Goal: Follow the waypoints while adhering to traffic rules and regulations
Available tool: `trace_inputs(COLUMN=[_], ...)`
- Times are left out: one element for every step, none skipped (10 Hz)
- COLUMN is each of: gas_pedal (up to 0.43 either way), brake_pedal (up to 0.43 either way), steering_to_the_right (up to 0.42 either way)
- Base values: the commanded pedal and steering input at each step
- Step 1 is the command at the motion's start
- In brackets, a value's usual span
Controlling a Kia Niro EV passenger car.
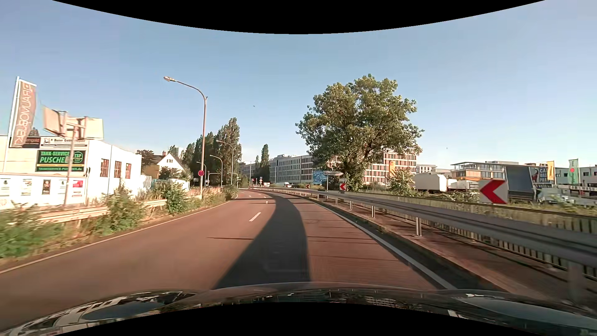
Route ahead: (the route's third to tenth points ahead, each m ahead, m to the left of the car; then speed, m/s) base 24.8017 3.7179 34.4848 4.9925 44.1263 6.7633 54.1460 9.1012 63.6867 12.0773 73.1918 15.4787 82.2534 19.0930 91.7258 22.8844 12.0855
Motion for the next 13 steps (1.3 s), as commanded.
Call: trace_inputs(gas_pedal=[0.079,0.079,0.079,0.079,0.079,0.079,0.079,0.079,0.079,0.079,0.079,0.079,0.079], brake_pedal=[0.0,0.0,0.0,0.0,0.0,0.0,0.0,0.0,0.0,0.0,0.0,0.0,0.0], steering_to_the_right=[-0.02,-0.02,-0.02,-0.02,-0.02,-0.02,-0.02,-0.02,-0.02,-0.02,-0.02,-0.02,-0.02])
